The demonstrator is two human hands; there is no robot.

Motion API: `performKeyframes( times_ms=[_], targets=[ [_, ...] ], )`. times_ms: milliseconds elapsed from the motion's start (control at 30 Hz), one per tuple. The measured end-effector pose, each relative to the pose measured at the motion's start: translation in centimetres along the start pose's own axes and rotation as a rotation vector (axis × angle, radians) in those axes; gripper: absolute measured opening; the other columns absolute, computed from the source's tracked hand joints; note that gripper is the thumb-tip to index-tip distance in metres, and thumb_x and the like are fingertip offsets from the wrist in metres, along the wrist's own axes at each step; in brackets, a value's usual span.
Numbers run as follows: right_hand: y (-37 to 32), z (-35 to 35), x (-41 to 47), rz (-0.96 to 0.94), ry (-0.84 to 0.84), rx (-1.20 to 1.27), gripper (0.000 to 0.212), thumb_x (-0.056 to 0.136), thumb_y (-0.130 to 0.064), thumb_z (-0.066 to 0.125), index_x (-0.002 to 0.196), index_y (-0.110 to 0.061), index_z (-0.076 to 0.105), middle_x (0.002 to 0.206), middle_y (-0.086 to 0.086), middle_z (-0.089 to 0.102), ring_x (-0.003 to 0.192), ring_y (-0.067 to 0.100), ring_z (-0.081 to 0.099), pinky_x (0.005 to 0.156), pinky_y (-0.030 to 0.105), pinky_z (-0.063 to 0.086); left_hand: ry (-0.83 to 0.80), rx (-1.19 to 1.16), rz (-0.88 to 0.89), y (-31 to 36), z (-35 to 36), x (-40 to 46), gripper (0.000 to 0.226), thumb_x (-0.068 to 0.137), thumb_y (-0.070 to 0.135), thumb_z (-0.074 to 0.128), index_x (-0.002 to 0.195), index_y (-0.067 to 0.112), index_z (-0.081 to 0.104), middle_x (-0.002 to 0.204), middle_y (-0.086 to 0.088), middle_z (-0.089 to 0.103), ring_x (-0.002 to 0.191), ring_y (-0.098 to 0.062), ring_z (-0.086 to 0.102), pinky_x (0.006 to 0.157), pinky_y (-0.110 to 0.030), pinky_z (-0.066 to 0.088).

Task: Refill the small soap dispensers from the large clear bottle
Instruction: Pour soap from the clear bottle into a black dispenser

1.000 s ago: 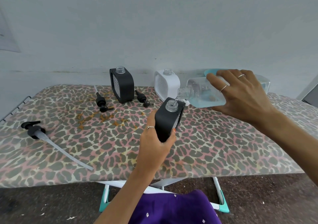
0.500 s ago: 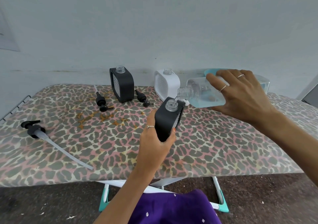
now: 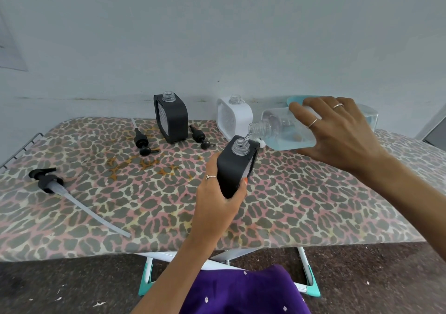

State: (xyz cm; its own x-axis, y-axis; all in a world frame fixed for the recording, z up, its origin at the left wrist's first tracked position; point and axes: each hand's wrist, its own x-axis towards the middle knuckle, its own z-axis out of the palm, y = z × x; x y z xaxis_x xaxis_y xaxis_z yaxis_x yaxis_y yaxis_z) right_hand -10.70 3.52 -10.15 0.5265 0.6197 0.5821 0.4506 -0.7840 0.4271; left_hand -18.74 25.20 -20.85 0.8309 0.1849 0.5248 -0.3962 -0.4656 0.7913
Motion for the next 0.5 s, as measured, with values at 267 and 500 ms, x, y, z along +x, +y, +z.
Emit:
performKeyframes(
  times_ms=[267, 500],
  targets=[
    [-0.08, -0.06, 0.05, 0.0, -0.005, 0.005, 0.085, 0.059, -0.045, 0.086, 0.125, -0.013, 0.043, 0.107, 0.021, 0.061, 0.09, 0.041, 0.062, 0.077, 0.049, 0.047, -0.02, -0.046, -0.011, -0.2, 0.01, -0.01, 0.056, 0.084, 0.027, 0.07, 0.129, 0.026, 0.038, 0.102, 0.005, 0.062, 0.09, -0.004, 0.061, 0.071, -0.018, 0.052],
    [-0.09, -0.11, 0.0, 0.001, -0.011, 0.009, 0.086, 0.059, -0.047, 0.086, 0.125, -0.013, 0.043, 0.107, 0.022, 0.061, 0.09, 0.041, 0.062, 0.077, 0.049, 0.047, -0.042, -0.18, -0.089, -0.06, 0.06, 0.03, 0.072, 0.078, 0.026, 0.074, 0.132, 0.014, 0.028, 0.105, 0.023, 0.054, 0.096, 0.01, 0.058, 0.076, -0.005, 0.046]
  ],
)
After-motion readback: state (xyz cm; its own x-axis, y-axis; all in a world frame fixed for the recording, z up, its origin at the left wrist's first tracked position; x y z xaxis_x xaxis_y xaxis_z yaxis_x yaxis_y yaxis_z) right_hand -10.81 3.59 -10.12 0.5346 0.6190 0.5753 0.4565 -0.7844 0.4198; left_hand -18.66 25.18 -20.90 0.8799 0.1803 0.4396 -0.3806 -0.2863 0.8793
